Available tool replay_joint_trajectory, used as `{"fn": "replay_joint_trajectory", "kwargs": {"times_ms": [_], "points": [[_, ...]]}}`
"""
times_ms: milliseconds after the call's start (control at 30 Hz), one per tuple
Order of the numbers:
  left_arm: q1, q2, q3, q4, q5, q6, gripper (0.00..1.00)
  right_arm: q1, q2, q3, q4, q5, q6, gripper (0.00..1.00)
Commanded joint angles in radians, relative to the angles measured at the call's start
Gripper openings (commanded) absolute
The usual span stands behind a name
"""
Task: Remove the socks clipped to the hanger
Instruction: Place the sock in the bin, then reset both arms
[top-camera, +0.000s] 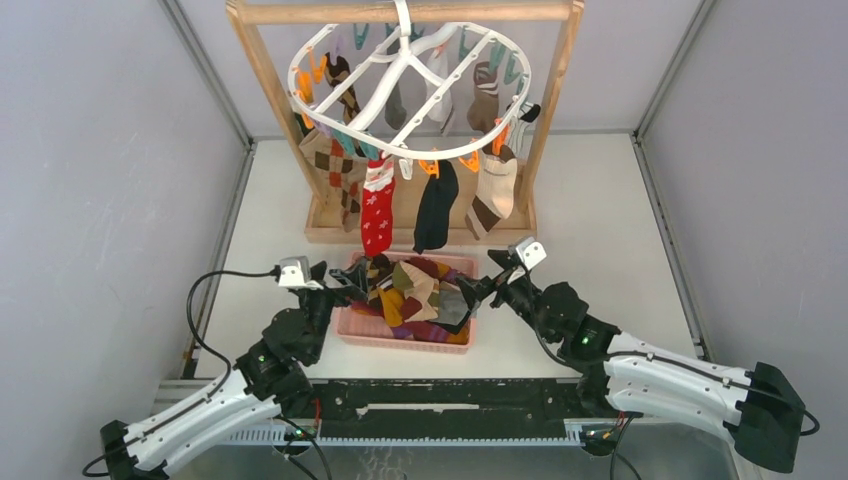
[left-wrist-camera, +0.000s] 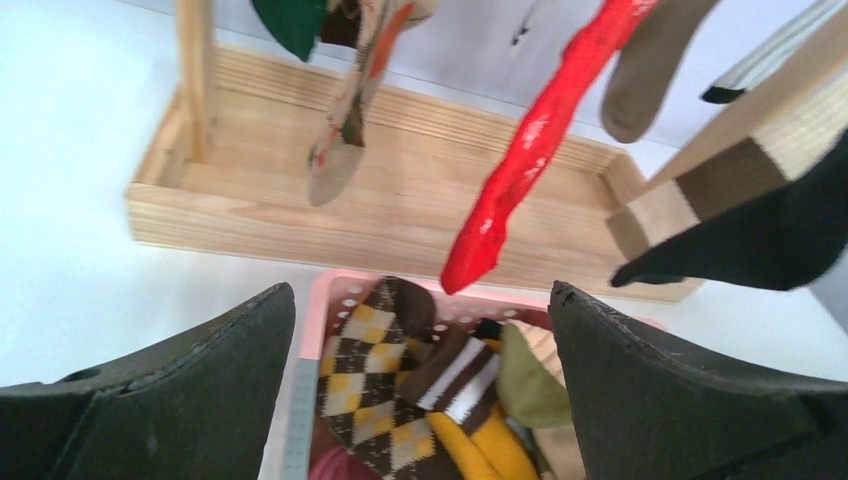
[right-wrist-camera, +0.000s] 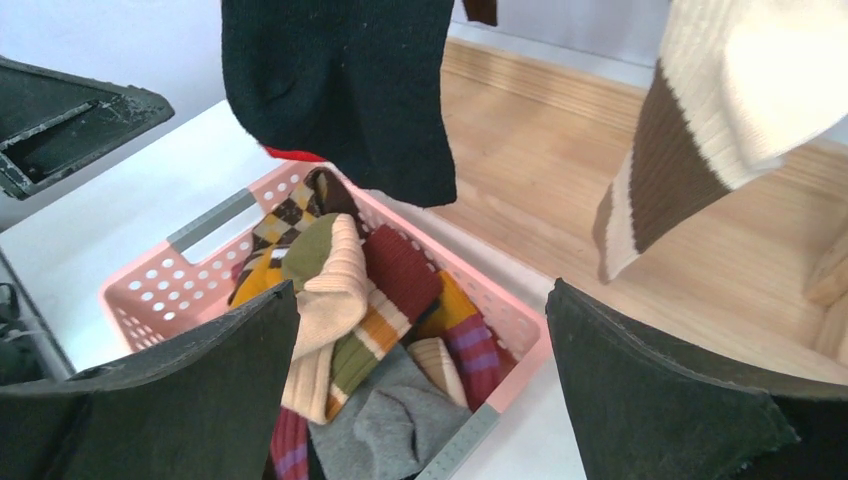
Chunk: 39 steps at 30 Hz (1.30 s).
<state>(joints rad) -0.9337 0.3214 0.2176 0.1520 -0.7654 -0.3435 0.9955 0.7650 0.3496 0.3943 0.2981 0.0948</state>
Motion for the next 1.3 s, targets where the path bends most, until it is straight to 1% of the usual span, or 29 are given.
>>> {"fn": "replay_joint_trajectory", "kwargs": {"times_ms": [0, 100, 200, 300, 367, 433, 533, 667, 767, 833, 900, 1000, 1100, 1167, 1267], "points": [[0.003, -0.009, 0.043, -0.013, -0.167, 0.093, 1.0, -0.048, -0.016, 0.019, 0.122, 0.022, -0.112, 1.0], [0.019, -0.002, 0.059, 0.047, -0.23, 0.154, 1.0, -0.104, -0.027, 0.016, 0.16, 0.03, -0.157, 1.0], [0.05, 0.015, 0.064, 0.095, -0.272, 0.21, 1.0, -0.159, -0.04, 0.011, 0.187, 0.106, -0.185, 1.0], [0.116, 0.034, 0.053, 0.152, -0.25, 0.244, 1.0, -0.241, -0.059, -0.017, 0.233, 0.135, -0.177, 1.0], [0.186, 0.046, 0.039, 0.18, -0.21, 0.249, 1.0, -0.289, -0.074, -0.04, 0.26, 0.149, -0.156, 1.0], [0.25, 0.061, 0.022, 0.21, -0.173, 0.242, 1.0, -0.322, -0.085, -0.078, 0.31, 0.166, -0.144, 1.0], [0.318, 0.104, 0.011, 0.26, -0.124, 0.247, 1.0, -0.35, -0.082, -0.119, 0.361, 0.199, -0.149, 1.0], [0.359, 0.214, -0.046, 0.446, -0.106, 0.314, 1.0, -0.404, -0.072, -0.142, 0.322, 0.262, -0.154, 1.0], [0.401, 0.342, -0.075, 0.592, -0.091, 0.326, 1.0, -0.469, -0.104, -0.191, 0.313, 0.254, -0.132, 1.0], [0.447, 0.427, -0.067, 0.636, -0.06, 0.302, 1.0, -0.524, -0.132, -0.233, 0.322, 0.232, -0.109, 1.0], [0.455, 0.468, -0.044, 0.63, -0.033, 0.298, 1.0, -0.585, -0.143, -0.266, 0.338, 0.19, -0.1, 1.0], [0.474, 0.489, -0.066, 0.705, -0.001, 0.303, 1.0, -0.665, -0.121, -0.267, 0.327, 0.143, -0.106, 1.0], [0.484, 0.482, -0.079, 0.719, 0.031, 0.303, 1.0, -0.718, -0.103, -0.267, 0.346, 0.097, -0.078, 1.0], [0.492, 0.478, -0.081, 0.72, 0.052, 0.306, 1.0, -0.733, -0.051, -0.257, 0.38, 0.106, -0.092, 1.0], [0.495, 0.466, -0.089, 0.719, 0.074, 0.306, 1.0, -0.752, 0.019, -0.237, 0.389, 0.135, -0.108, 1.0]]}}
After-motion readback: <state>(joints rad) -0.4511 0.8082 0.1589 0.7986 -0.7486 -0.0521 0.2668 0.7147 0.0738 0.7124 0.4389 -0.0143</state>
